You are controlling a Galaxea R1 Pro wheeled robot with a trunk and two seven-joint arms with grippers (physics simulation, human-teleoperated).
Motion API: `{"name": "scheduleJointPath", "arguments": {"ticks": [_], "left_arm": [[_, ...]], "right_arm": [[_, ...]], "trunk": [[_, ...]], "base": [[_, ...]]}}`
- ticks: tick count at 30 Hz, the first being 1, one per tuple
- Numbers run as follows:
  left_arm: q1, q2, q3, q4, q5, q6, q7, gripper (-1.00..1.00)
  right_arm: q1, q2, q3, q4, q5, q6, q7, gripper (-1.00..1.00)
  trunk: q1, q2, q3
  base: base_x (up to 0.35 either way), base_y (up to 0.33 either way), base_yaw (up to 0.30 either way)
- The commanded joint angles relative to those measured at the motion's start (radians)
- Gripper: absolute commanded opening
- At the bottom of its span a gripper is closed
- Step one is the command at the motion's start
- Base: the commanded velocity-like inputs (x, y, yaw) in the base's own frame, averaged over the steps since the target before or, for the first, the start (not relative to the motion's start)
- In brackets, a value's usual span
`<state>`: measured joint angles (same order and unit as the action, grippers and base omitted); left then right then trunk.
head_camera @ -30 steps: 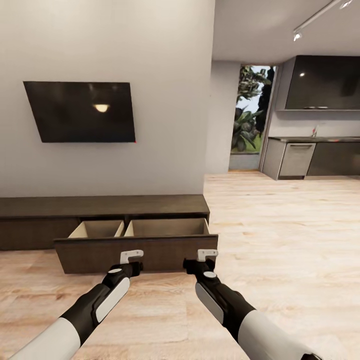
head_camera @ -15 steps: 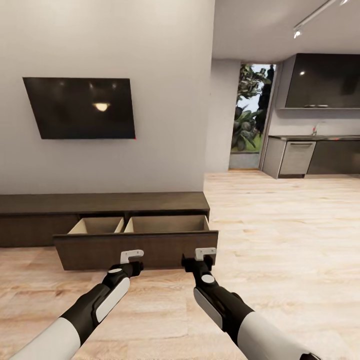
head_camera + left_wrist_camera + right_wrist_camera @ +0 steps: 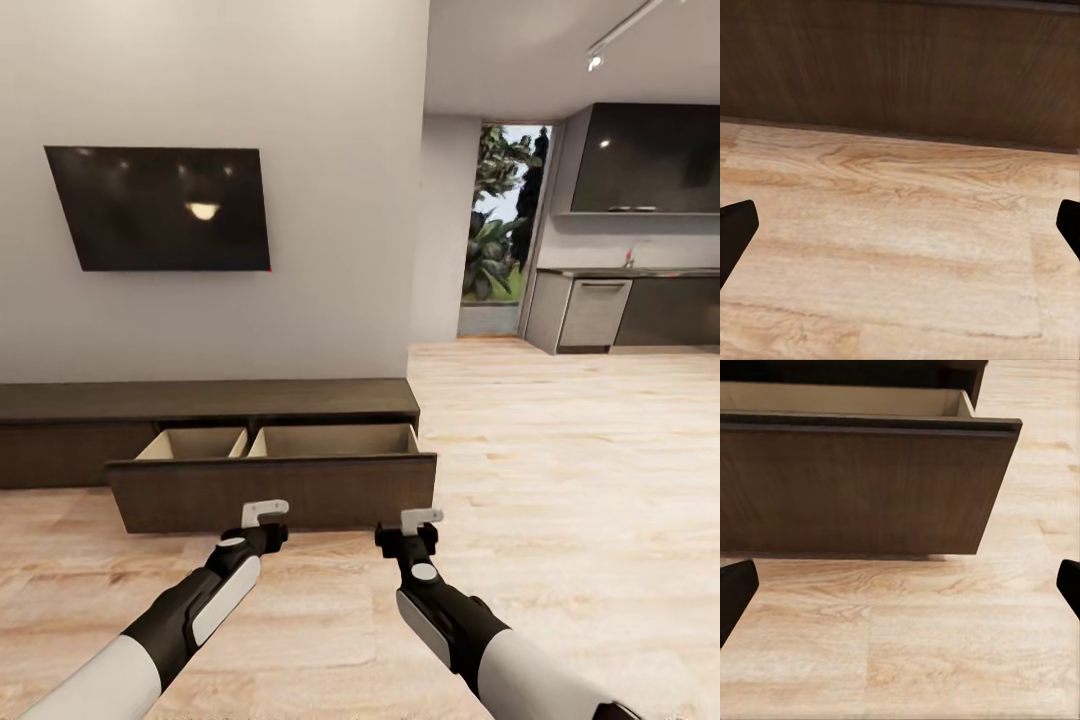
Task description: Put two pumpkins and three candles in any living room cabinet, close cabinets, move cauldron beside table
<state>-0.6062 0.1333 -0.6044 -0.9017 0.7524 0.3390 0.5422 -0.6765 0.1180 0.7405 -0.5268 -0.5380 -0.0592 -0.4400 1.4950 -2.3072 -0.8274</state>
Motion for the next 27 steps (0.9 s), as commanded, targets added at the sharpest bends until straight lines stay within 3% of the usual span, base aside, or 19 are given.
{"name": "scheduleJointPath", "arguments": {"ticks": [1, 7, 27], "left_arm": [[-0.001, 0.002, -0.01, -0.002, 0.007, 0.002, 0.009, 1.0], [-0.001, 0.003, -0.027, 0.001, 0.006, 0.002, 0.009, 1.0], [-0.001, 0.006, -0.029, 0.009, 0.005, 0.002, -0.039, 1.0]], "right_arm": [[-0.002, -0.001, 0.008, 0.001, -0.01, -0.006, -0.006, 1.0], [-0.002, 0.0, 0.009, 0.002, -0.008, -0.029, -0.006, 1.0], [-0.002, 0.0, 0.026, -0.007, -0.009, -0.08, 0.007, 1.0]], "trunk": [[0.004, -0.008, -0.004], [0.027, -0.05, -0.023], [0.103, -0.19, -0.086]], "base": [[0.0, 0.0, 0.0], [0.0, 0.0, 0.0], [0.0, 0.0, 0.0]]}}
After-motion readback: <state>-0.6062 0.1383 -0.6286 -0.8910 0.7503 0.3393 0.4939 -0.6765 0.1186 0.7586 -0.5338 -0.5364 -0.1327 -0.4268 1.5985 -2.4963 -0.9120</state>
